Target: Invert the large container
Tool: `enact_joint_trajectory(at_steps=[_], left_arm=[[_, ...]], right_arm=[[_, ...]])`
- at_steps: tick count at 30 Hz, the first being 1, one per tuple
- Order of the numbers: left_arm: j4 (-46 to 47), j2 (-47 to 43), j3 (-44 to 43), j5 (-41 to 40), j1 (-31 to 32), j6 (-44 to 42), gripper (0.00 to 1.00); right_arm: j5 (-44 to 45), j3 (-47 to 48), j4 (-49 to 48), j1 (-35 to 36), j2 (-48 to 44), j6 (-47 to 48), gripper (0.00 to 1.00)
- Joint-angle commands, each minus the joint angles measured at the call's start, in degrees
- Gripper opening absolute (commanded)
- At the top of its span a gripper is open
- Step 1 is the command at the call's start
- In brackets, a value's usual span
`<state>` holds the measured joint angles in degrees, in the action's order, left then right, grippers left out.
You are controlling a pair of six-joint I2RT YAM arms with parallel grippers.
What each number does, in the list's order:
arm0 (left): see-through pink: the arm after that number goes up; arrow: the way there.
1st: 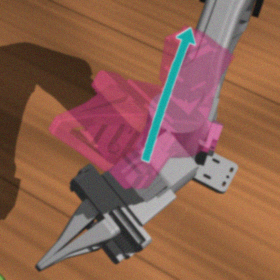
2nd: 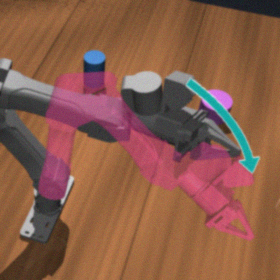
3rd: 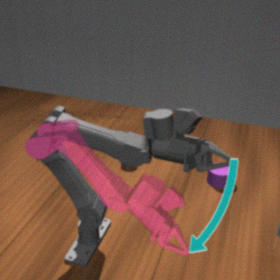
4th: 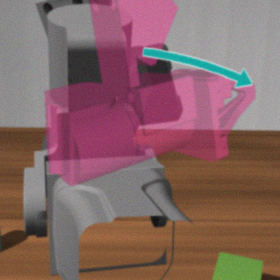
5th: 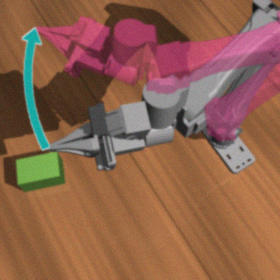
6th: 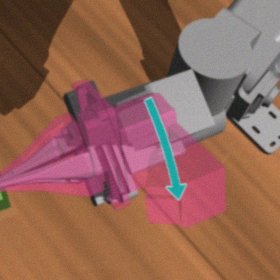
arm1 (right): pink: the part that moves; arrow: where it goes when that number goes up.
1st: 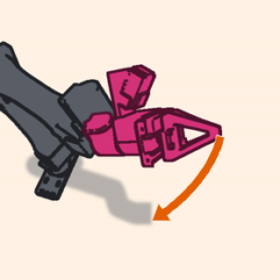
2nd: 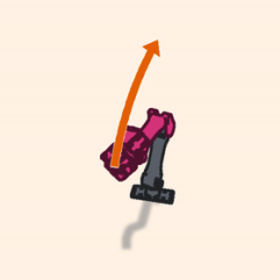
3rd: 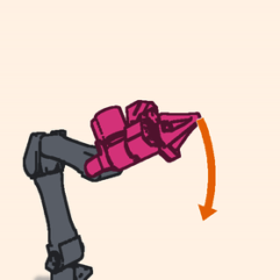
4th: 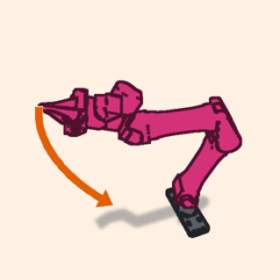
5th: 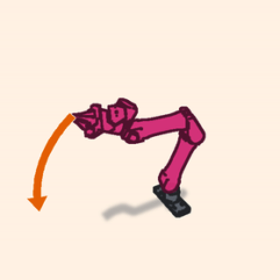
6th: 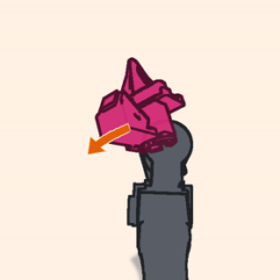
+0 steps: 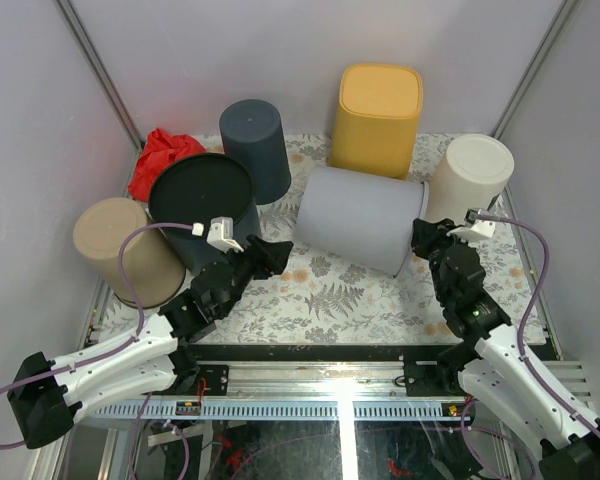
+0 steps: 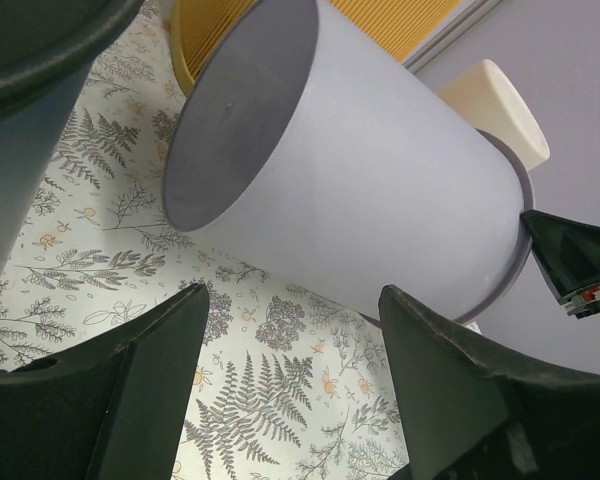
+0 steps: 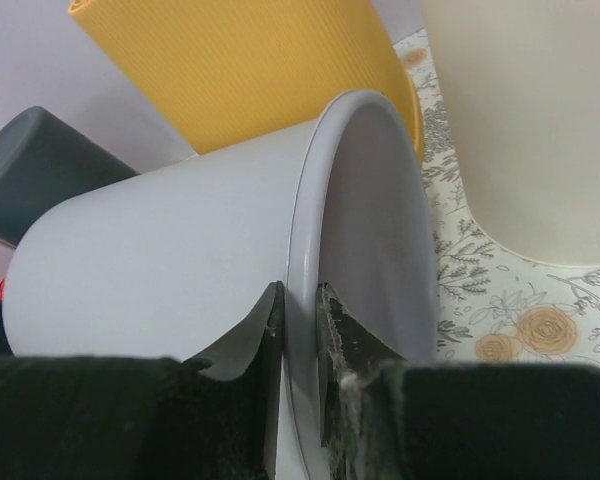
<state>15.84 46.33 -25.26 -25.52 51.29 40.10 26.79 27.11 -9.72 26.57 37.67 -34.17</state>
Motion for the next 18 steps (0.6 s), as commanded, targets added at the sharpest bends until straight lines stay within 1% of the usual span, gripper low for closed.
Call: enact_joint_trajectory(at_steps=[1, 7, 15, 18], left_arm=[[1.0, 0.2, -0.8, -1.0, -0.4, 0.2, 0.68], [1.2, 0.3, -0.7, -0.9, -0.3, 0.1, 0.68], [1.7, 0.5, -0.5, -0.8, -0.4, 0.1, 0.68], [2.0, 0.8, -0.5, -0.5, -0.3, 0.2, 0.68]], right_arm=[[5.8, 0.3, 10.1, -0.4, -0.8, -1.6, 0.00], [7.4, -1.3, 14.1, -0.6, -5.2, -4.5, 0.00], [10.9, -2.6, 25.3, -0.6, -14.2, -9.1, 0.00], [11.4, -3.4, 27.9, -0.6, -17.8, -10.0, 0.00]])
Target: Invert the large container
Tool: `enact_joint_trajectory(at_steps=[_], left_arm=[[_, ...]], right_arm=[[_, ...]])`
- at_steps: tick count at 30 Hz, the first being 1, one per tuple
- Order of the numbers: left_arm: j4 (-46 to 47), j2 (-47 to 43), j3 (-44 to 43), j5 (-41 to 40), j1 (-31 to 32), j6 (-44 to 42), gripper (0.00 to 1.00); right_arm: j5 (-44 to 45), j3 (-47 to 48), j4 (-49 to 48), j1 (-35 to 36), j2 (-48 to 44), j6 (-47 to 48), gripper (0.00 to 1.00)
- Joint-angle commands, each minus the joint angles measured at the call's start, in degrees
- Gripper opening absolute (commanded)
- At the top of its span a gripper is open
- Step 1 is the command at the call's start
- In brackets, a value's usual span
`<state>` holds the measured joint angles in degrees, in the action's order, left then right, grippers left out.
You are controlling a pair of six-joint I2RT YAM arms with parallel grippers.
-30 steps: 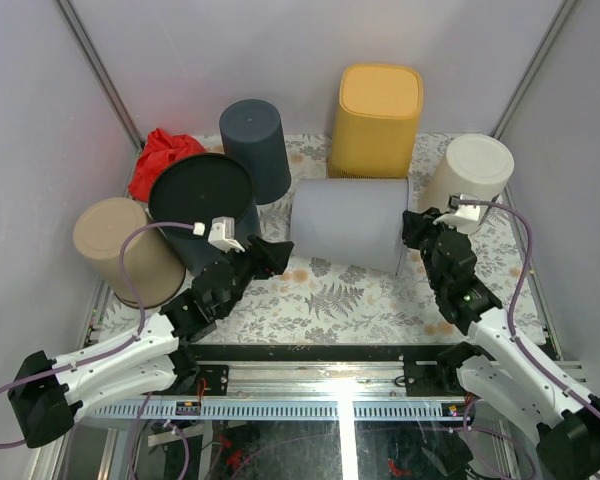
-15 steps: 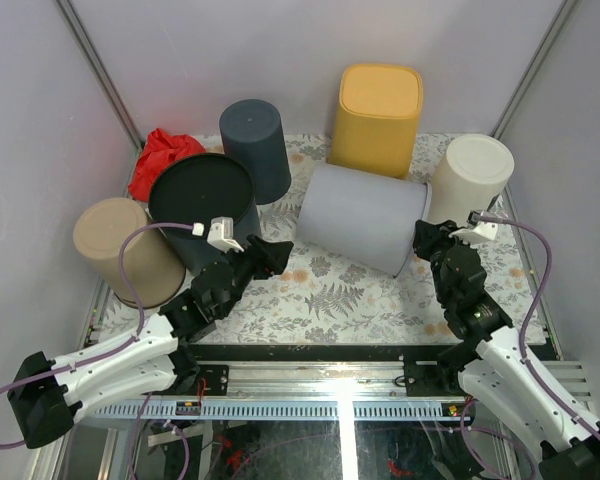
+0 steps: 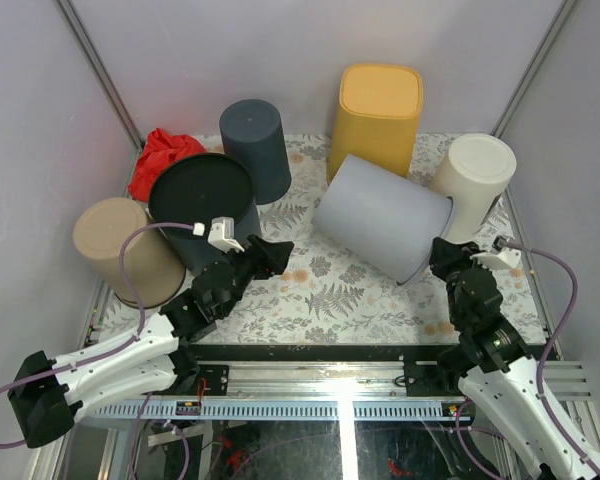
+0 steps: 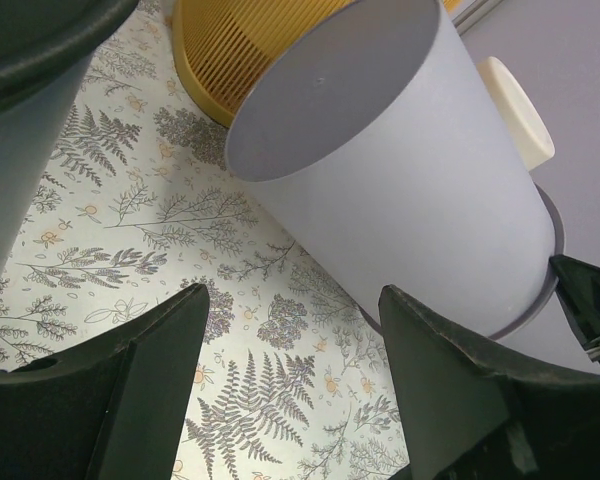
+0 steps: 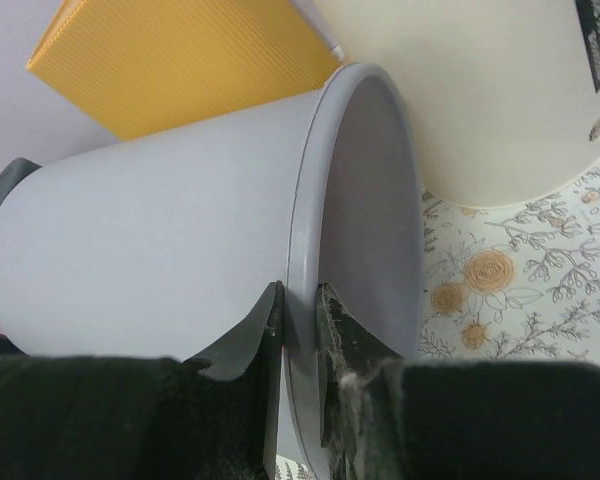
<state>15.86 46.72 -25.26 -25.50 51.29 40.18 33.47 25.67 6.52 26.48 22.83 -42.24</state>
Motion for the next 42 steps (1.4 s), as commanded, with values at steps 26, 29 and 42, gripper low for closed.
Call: enact_joint_trajectory(at_steps=[26, 29, 42], left_arm=[[3.5, 2.9, -0.4, -0.8, -0.3, -0.3, 0.68], [3.5, 2.7, -0.3, -1.0, -0.3, -0.5, 0.68], [4.3, 4.0, -0.2, -1.5, -0.4, -1.1, 0.69]], right_arm=[[-0.8, 10.5, 5.4, -0.5, 13.8, 10.0, 0.00], [-2.1, 12.7, 3.7, -0.5, 17.6, 11.6, 0.00], [-6.9, 18.9, -1.7, -0.5, 29.2, 17.9, 0.26]])
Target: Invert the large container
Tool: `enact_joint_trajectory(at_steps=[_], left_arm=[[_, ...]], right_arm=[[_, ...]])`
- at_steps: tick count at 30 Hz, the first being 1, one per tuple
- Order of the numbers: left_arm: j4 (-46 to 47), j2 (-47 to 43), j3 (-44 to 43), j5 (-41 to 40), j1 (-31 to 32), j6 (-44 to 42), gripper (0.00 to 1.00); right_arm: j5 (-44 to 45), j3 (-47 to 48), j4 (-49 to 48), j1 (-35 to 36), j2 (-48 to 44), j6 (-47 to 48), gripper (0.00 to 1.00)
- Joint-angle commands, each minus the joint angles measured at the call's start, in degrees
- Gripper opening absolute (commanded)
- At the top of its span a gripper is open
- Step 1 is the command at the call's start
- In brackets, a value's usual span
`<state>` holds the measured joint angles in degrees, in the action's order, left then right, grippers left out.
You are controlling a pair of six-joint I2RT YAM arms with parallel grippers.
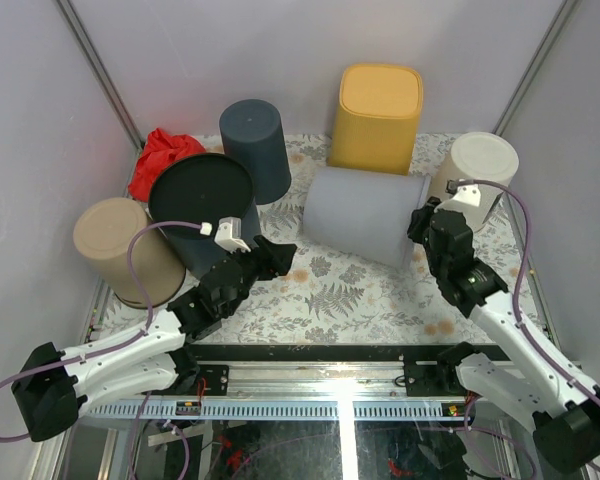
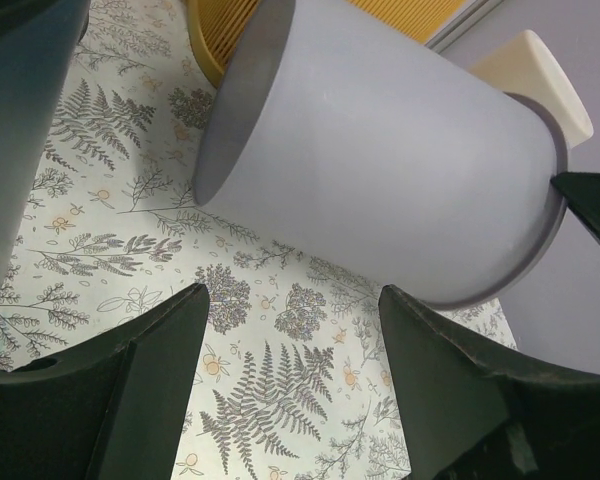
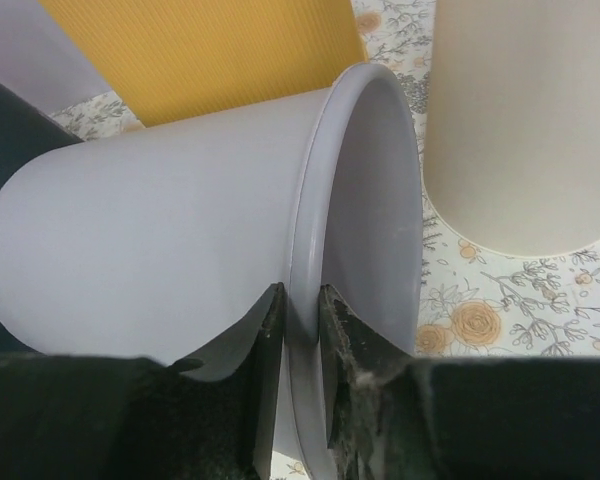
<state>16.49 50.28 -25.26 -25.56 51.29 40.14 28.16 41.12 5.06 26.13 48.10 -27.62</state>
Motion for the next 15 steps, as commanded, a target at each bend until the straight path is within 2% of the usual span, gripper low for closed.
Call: enact_joint_trajectory(at_steps=[1, 6, 9, 13, 15], left_arm=[[3.7, 0.5, -0.2, -1.4, -0.4, -1.1, 0.69], [3.7, 0.4, 0.0, -1.7, -0.4, -1.6, 0.69], [3.7, 0.5, -0.1, -2.2, -0.4, -2.1, 0.69], [3.4, 0.1, -0.1, -2.8, -0.4, -2.5, 0.69], [3.5, 0.1, 0.0, -3.0, -0.3, -2.4, 0.69]], right_arm=[[-0.4, 4.2, -0.5, -0.1, 4.9, 3.3, 0.28], [0.8, 9.2, -1.2, -0.2, 11.0, 4.3, 0.33], [-2.5, 11.7, -1.5, -0.2, 14.2, 5.2, 0.30], [-4.4, 10.5, -4.2, -0.1, 14.8, 5.9, 0.30], [-3.6, 9.7, -5.6, -0.1, 14.3, 5.3, 0.35]])
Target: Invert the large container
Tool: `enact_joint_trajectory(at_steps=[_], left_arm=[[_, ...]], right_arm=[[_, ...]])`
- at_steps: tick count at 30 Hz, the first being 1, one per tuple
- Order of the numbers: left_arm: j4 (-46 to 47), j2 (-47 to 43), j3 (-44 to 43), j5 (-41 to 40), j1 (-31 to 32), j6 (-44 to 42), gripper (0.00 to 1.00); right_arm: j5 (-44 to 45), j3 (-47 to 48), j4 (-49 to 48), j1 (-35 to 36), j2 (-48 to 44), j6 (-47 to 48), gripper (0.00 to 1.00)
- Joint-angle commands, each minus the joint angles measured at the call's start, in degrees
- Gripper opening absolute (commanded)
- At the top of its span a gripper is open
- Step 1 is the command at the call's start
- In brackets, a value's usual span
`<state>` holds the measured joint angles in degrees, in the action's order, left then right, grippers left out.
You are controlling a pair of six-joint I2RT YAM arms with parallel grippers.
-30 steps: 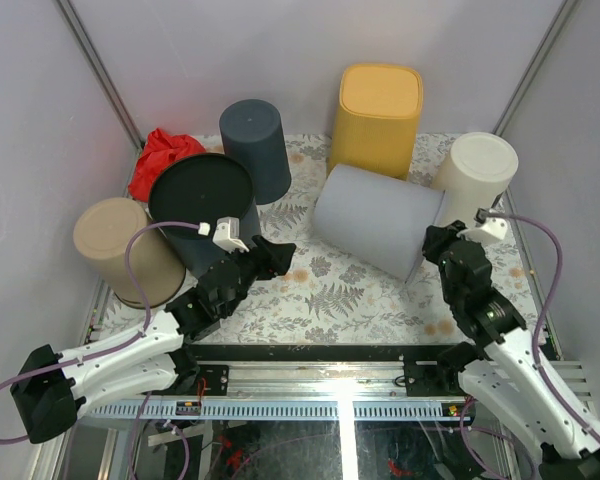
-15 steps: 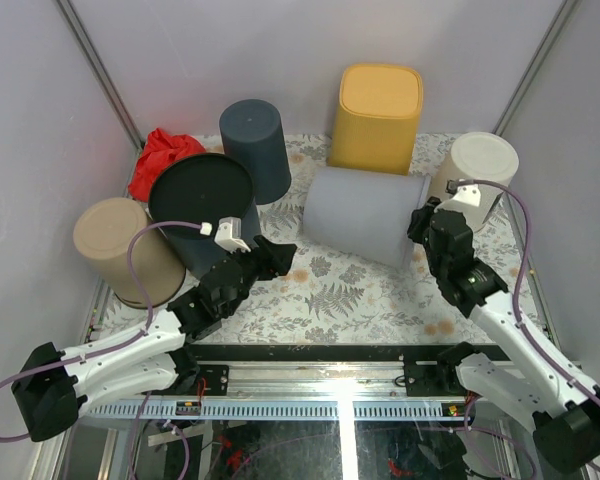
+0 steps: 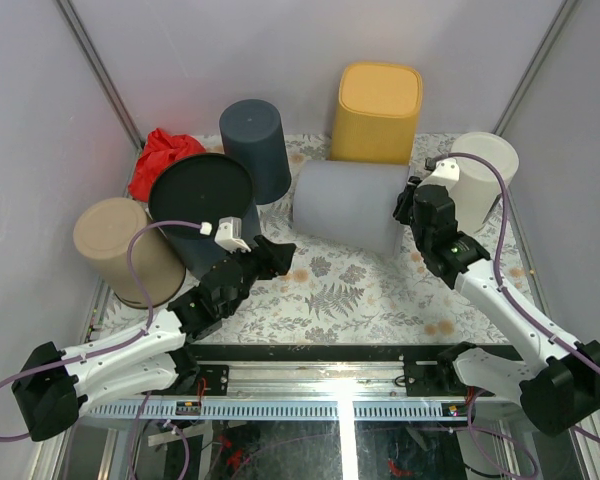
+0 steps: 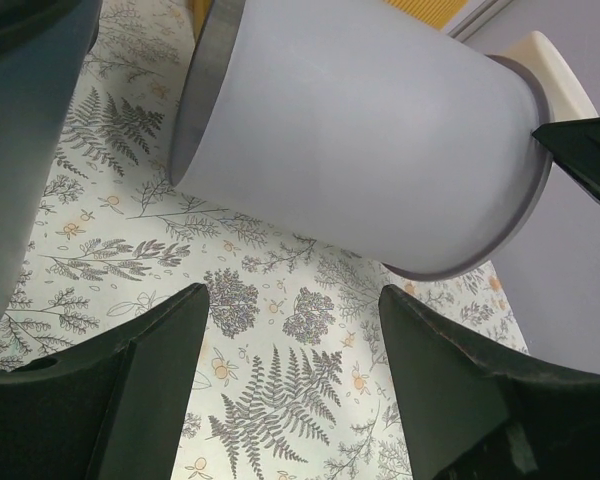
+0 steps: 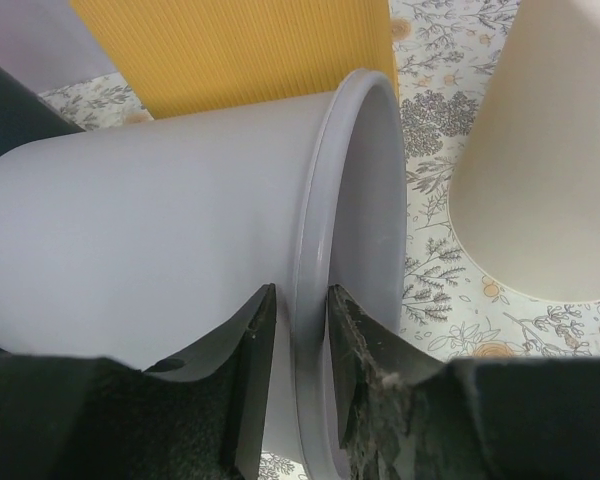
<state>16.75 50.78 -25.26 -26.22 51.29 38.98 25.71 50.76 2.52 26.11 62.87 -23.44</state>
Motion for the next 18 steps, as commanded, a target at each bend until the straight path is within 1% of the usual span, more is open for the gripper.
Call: enact_joint_trajectory(at_steps=[1, 6, 10, 18], left_arm=[[3.1, -0.5, 0.0, -2.5, -0.4, -1.0, 0.69], [4.0, 0.1, 0.1, -4.7, -0.4, 0.1, 0.69], [4.1, 2.8, -3.4, -7.7, -0.4, -1.9, 0.69], [9.6, 12.7, -8.8, -4.7, -1.1, -4.7, 0.70]], right_arm=[[0.0, 0.4, -2.6, -0.2, -0.5, 0.5, 0.36], [2.6, 1.9, -3.4, -0.2, 0.6, 1.0, 0.40], [2.7, 3.5, -4.4, -0.1, 2.3, 2.1, 0.41], [2.8, 4.3, -4.2, -0.2, 2.7, 2.2, 0.42]])
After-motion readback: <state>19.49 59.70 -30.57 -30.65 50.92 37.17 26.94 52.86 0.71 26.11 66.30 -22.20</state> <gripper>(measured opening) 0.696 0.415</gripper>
